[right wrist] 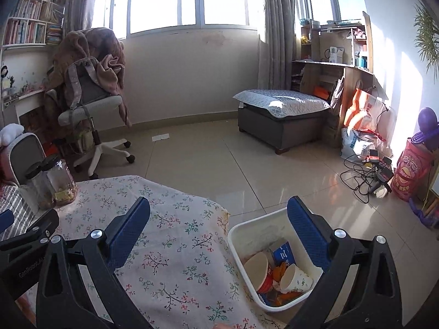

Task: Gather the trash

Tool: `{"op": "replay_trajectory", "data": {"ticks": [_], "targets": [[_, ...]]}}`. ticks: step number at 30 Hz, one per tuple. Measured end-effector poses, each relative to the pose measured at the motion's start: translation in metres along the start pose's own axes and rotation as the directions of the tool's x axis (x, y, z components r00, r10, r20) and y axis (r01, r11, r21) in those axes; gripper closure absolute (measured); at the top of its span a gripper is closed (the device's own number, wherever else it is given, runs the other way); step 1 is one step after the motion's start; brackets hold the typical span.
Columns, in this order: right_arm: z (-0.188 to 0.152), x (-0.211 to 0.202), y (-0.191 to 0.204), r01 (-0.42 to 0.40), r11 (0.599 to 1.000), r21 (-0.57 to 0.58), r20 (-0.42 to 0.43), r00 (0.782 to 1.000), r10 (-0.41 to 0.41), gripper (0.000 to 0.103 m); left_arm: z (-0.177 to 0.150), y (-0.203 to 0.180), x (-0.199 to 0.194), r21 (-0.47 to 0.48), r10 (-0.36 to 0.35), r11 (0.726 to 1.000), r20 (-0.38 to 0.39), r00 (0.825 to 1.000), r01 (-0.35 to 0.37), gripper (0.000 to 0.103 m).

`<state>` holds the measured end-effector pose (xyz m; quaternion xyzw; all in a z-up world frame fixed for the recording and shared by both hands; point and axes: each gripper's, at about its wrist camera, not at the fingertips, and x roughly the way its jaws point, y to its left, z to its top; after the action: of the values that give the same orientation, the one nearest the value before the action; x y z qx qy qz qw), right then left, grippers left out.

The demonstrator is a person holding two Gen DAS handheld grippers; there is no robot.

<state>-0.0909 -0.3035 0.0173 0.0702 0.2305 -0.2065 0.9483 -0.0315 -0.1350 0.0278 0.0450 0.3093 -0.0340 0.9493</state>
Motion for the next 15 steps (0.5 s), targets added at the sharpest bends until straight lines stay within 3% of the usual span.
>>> {"op": "replay_trajectory", "data": {"ticks": [15], "targets": [[-0.0001, 0.0006, 0.0005, -0.004, 1.000, 0.004, -0.016, 1.000, 0.004, 0.007, -0.0009, -0.0018, -0.0003, -0.001, 0.005, 1.000, -0.003, 1.000, -0.005, 0.007]]}}
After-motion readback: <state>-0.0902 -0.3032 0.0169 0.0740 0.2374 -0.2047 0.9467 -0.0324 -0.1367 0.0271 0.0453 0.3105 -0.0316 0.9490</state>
